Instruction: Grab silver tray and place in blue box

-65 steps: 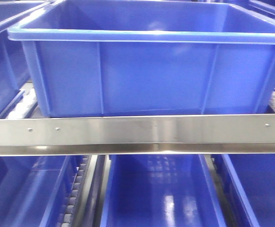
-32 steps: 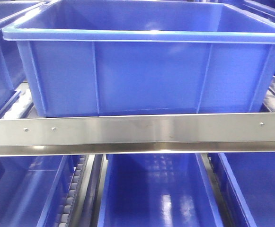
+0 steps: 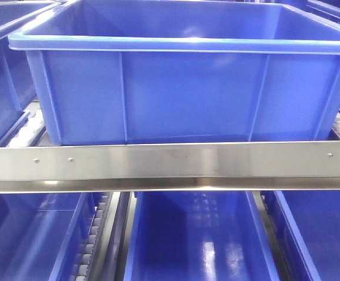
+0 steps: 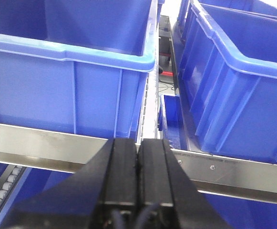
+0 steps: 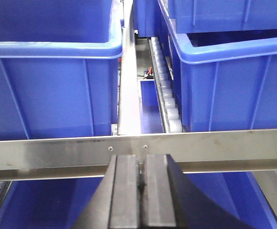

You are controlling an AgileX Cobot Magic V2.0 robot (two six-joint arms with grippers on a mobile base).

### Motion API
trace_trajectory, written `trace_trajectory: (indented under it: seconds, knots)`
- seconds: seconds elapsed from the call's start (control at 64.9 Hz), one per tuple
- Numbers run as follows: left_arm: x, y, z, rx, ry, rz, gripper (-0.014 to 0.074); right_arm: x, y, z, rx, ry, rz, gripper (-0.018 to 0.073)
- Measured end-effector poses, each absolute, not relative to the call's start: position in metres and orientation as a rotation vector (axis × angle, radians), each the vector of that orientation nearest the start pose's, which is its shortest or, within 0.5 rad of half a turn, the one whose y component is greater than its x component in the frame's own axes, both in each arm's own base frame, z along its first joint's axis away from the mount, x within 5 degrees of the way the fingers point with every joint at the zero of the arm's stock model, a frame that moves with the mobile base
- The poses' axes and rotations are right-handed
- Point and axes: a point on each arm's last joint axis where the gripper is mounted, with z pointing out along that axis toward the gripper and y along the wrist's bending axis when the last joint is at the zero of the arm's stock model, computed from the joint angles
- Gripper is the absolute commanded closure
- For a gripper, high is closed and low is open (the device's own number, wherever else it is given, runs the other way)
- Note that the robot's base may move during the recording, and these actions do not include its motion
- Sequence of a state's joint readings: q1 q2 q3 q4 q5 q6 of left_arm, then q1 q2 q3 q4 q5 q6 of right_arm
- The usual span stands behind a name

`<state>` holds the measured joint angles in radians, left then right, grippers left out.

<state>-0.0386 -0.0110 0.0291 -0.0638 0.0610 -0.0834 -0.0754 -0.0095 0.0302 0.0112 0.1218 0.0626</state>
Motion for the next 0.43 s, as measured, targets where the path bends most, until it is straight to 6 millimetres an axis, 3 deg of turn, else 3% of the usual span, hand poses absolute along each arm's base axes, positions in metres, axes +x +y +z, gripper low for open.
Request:
trace_trajectory:
  seconds: [0.432]
  knots:
    - [0.0568,-0.0026,0.1984,-0.082,1.562,-0.149,0.0693,0.0567,-0.0041,0.192,0.121,1.626,0.0,0.051]
